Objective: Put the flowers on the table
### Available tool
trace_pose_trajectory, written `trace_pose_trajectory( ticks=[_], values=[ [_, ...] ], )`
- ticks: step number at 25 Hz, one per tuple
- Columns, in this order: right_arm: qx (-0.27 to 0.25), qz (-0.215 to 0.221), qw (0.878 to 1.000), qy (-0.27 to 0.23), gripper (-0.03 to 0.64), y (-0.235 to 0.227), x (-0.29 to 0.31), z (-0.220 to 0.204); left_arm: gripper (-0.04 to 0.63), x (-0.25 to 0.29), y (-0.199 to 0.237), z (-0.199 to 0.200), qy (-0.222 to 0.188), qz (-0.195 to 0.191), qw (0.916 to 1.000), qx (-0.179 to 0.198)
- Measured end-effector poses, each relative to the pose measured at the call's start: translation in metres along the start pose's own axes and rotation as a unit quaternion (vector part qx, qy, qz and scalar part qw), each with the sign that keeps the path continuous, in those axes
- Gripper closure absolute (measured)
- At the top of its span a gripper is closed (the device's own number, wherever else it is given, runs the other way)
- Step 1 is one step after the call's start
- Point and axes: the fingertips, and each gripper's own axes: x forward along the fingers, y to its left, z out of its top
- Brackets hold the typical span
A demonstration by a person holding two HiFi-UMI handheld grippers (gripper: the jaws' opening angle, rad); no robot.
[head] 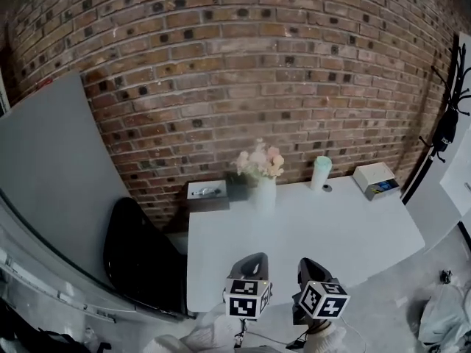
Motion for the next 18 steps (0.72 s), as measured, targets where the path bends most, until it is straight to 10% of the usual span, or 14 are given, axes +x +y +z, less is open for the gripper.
trace_pose_trajectory(
  ticks=[18],
  values=[
    [-0.002,0.032,0.999,0.008,0.594,0.016,-0.002,-0.002,0.586,-0.012,0.005,-0.014,0.006,0.016,0.9998,-0.007]
  ],
)
